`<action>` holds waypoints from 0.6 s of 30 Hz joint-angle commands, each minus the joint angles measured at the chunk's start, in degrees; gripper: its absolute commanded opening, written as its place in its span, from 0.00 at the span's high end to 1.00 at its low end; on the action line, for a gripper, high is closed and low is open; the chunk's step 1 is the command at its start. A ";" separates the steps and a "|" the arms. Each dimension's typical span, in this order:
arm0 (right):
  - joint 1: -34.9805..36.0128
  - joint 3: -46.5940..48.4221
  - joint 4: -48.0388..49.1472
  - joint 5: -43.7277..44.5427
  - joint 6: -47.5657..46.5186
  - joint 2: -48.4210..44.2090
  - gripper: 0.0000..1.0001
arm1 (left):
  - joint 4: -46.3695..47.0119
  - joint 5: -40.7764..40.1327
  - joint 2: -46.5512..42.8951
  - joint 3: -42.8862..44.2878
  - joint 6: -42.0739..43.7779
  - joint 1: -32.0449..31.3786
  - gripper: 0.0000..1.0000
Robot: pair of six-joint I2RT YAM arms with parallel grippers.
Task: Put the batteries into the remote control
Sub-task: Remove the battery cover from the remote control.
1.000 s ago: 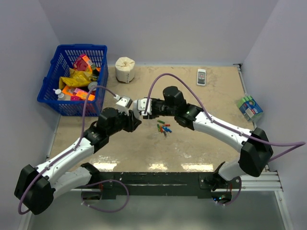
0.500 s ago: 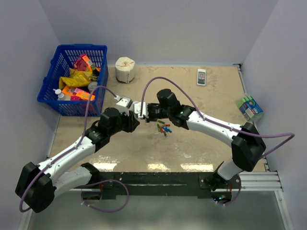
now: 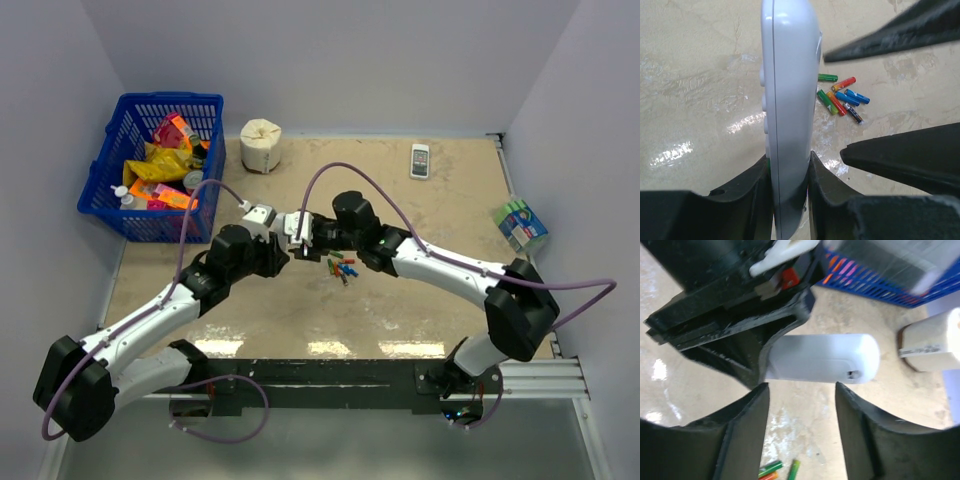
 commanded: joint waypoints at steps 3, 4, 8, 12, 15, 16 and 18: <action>-0.04 -0.61 8.01 3.85 1.05 -3.45 0.35 | 1.99 0.42 -1.37 1.24 -1.25 0.21 1.00; -0.13 -0.44 8.01 3.85 0.87 -3.45 0.35 | 2.08 0.51 -1.37 1.24 -1.25 0.21 1.00; -0.04 0.62 7.40 2.62 0.87 -2.40 0.36 | 1.99 0.68 -1.72 1.59 -1.34 0.21 1.00; -0.04 1.15 6.87 1.75 0.78 -1.87 0.37 | 1.99 0.86 -1.99 2.03 -1.25 0.29 1.00; -0.04 1.32 6.52 1.39 0.61 -1.78 0.38 | 1.99 1.21 -1.90 2.56 -1.16 0.29 1.00; -0.04 1.41 6.34 1.13 0.43 -1.70 0.39 | 2.08 1.30 -1.90 2.65 -1.16 0.21 1.00; -0.04 1.59 6.25 0.87 0.43 -1.61 0.40 | 2.17 1.82 -1.72 3.00 -1.16 0.29 1.00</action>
